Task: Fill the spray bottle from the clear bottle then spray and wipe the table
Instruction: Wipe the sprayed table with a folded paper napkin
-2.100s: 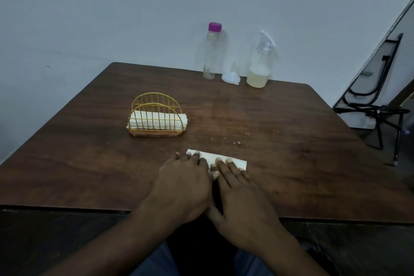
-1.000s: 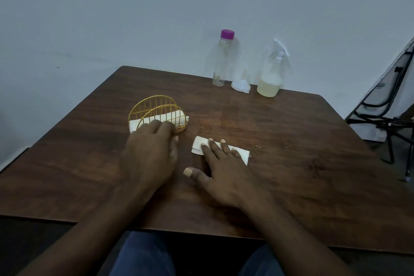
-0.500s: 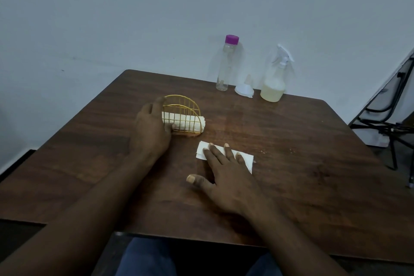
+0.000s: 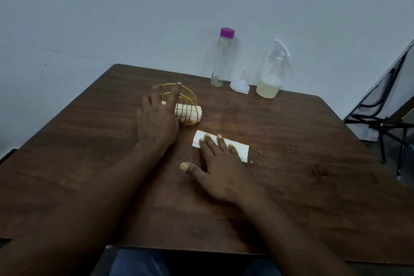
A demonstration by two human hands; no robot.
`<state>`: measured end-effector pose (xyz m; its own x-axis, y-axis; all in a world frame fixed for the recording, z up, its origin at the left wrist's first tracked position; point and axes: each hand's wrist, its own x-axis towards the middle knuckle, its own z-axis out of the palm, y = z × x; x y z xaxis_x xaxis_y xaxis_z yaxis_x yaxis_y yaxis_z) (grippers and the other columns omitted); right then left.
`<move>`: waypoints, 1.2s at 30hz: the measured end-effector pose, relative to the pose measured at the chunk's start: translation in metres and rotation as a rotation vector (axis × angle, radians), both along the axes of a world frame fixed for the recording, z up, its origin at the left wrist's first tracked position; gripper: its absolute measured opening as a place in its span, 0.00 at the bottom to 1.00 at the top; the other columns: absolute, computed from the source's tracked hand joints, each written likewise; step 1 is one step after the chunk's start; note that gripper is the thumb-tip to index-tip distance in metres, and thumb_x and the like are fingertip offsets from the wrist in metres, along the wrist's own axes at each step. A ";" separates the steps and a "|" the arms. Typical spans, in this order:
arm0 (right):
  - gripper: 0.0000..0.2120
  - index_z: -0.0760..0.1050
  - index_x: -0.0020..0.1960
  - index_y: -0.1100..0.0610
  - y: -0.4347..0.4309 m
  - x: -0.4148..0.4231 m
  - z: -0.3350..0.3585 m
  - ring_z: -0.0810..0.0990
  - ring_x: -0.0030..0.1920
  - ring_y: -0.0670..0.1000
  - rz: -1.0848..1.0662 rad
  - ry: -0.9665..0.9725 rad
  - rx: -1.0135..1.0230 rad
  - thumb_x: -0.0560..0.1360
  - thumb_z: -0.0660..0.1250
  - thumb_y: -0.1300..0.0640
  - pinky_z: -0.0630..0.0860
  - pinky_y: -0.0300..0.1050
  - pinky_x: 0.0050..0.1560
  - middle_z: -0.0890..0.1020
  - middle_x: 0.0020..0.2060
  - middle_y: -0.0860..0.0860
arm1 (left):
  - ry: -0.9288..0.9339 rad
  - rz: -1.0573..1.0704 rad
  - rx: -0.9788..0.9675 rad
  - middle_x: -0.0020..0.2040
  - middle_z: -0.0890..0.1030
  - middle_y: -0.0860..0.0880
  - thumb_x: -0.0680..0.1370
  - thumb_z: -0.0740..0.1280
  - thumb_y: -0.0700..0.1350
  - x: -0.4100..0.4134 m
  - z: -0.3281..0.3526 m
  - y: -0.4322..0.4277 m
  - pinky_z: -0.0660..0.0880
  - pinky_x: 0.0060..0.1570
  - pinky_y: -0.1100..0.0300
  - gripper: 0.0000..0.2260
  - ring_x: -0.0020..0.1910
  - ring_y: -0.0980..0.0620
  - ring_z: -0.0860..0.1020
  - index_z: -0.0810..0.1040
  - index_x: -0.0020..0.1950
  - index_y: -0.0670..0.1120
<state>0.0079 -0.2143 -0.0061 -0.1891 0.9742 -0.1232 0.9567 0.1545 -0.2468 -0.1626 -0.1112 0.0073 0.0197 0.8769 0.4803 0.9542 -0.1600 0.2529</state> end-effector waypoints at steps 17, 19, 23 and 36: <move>0.48 0.50 0.86 0.53 0.148 0.015 0.013 0.40 0.85 0.56 -0.101 0.018 -0.042 0.78 0.46 0.22 0.42 0.64 0.82 0.48 0.86 0.50 | -0.009 0.007 -0.048 0.79 0.60 0.43 0.75 0.75 0.48 0.024 0.010 0.106 0.76 0.55 0.41 0.39 0.69 0.37 0.69 0.57 0.81 0.60; 0.48 0.53 0.85 0.53 0.151 0.015 0.012 0.43 0.85 0.57 -0.091 0.015 -0.022 0.77 0.48 0.21 0.45 0.64 0.82 0.51 0.86 0.50 | -0.034 -0.015 -0.065 0.79 0.60 0.42 0.75 0.75 0.50 0.024 0.010 0.108 0.77 0.56 0.40 0.40 0.69 0.36 0.69 0.57 0.81 0.60; 0.45 0.60 0.82 0.53 0.149 0.015 0.009 0.53 0.84 0.57 -0.087 0.060 0.156 0.77 0.54 0.24 0.59 0.64 0.80 0.62 0.83 0.51 | 0.000 0.047 0.194 0.70 0.70 0.42 0.76 0.72 0.50 0.030 0.007 0.098 0.72 0.54 0.43 0.31 0.63 0.38 0.72 0.64 0.77 0.52; 0.30 0.60 0.83 0.54 0.154 0.084 0.013 0.58 0.82 0.60 0.007 -0.015 0.009 0.83 0.58 0.47 0.58 0.62 0.79 0.61 0.83 0.56 | 0.091 -0.599 -0.240 0.58 0.84 0.43 0.86 0.51 0.61 0.113 0.011 0.080 0.73 0.54 0.51 0.25 0.57 0.43 0.80 0.81 0.61 0.47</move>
